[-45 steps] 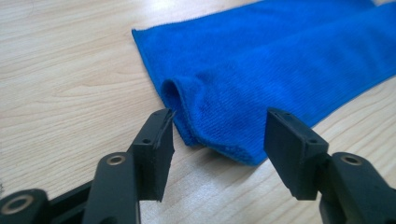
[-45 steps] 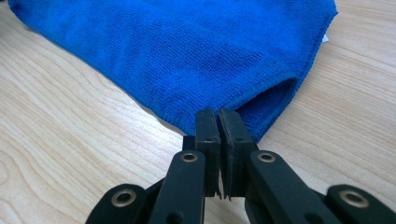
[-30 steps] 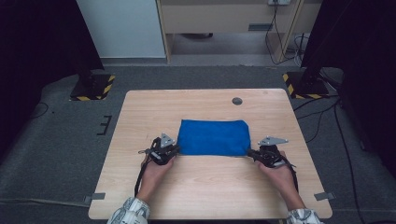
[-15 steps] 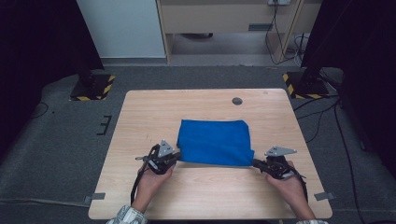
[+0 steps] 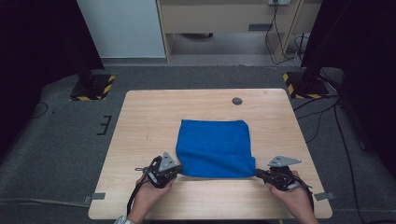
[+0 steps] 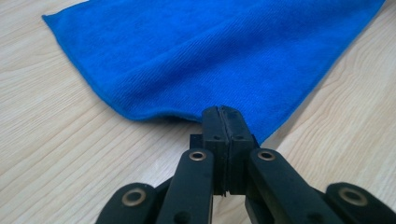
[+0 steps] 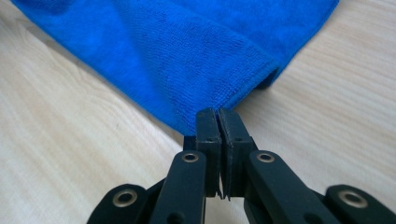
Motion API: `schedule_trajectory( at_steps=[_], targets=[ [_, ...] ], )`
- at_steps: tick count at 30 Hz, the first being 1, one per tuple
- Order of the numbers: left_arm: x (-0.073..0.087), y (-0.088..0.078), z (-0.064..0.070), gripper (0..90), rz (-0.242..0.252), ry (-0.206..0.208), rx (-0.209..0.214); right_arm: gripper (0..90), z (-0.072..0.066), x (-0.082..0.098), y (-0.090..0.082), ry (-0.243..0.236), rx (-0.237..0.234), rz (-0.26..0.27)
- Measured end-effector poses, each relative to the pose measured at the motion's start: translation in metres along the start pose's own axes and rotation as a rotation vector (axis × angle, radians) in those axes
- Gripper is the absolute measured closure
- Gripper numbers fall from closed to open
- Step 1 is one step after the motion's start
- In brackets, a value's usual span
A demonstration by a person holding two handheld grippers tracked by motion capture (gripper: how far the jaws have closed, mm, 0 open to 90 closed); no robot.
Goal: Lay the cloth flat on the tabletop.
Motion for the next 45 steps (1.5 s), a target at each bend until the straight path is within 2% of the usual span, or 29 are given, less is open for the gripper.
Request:
schedule_trajectory(
  at_steps=[5, 10, 12, 15, 17, 20, 24, 26, 27, 28, 30, 31, 32, 34, 36, 37, 39, 45],
  targets=[
    [0.002, 0.0, 0.006, 89.1, -0.023, 0.019, 0.011, 87.6, -0.002, 0.007, -0.009, 0.013, -0.006, -0.004],
    [0.008, -0.004, 0.007, 89.1, -0.042, 0.012, 0.012, 87.2, -0.006, 0.008, -0.005, -0.01, -0.011, -0.033],
    [0.014, -0.007, 0.009, 89.1, -0.068, 0.013, 0.027, 86.8, -0.007, 0.009, -0.003, -0.015, -0.009, -0.05],
    [0.017, -0.011, 0.009, 89.1, -0.072, 0.01, 0.038, 86.2, -0.008, 0.011, -0.002, -0.02, -0.003, -0.07],
    [0.019, -0.013, 0.009, 89.1, -0.071, 0.003, 0.048, 86.2, -0.009, 0.012, -0.003, -0.02, -0.015, -0.078],
    [0.021, -0.015, 0.012, 89.0, -0.074, 0.008, 0.054, 86.1, -0.012, 0.01, -0.004, -0.023, -0.018, -0.071],
    [0.026, -0.017, 0.015, 88.2, -0.101, 0.013, 0.034, 83.6, -0.014, 0.01, -0.007, -0.029, -0.017, -0.066],
    [0.026, -0.017, 0.014, 79.9, -0.102, 0.005, 0.021, 80.7, -0.014, 0.01, -0.009, -0.031, -0.011, -0.06],
    [0.028, -0.019, 0.013, 77.6, -0.102, -0.003, 0.003, 70.3, -0.015, 0.011, -0.011, -0.038, -0.006, -0.052],
    [0.029, -0.02, 0.012, 77.6, -0.1, -0.006, 0.002, 70.3, -0.015, 0.011, -0.011, -0.038, -0.006, -0.052],
    [0.031, -0.025, 0.008, 68.4, -0.079, -0.024, -0.023, 62.8, -0.016, 0.01, -0.016, -0.038, 0.0, -0.035],
    [0.031, -0.025, 0.008, 58.6, -0.079, -0.024, -0.023, 62.8, -0.015, 0.009, -0.016, -0.038, 0.007, -0.019],
    [0.03, -0.026, 0.006, 52.2, -0.07, -0.034, -0.04, 49.5, -0.014, 0.008, -0.015, -0.032, 0.02, -0.009],
    [0.027, -0.028, 0.0, 45.6, -0.018, -0.066, -0.045, 44.1, -0.012, 0.007, -0.012, -0.033, 0.041, -0.005],
    [0.025, -0.028, -0.002, 36.2, -0.008, -0.077, -0.057, 37.6, -0.01, 0.006, -0.008, -0.036, 0.07, 0.003],
    [0.023, -0.026, -0.008, 32.8, 0.01, -0.098, -0.073, 34.9, -0.008, 0.005, -0.006, -0.033, 0.08, 0.005],
    [0.02, -0.021, -0.013, 27.1, 0.014, -0.12, -0.075, 32.2, -0.004, 0.005, -0.002, -0.031, 0.09, 0.01],
    [0.016, -0.016, -0.022, 18.7, 0.023, -0.14, -0.087, 23.3, 0.003, 0.002, 0.01, -0.02, 0.111, 0.02]
  ],
)
Point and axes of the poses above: each handheld gripper's, and its own axes: y roughly forward along the jaws, x roughly out of its underside, z roughly to its right, the point moved 4 cm from there along y, roughly forward along the jaws, and after that the axes turned 1 degree about -x, right-handed, at the moved point
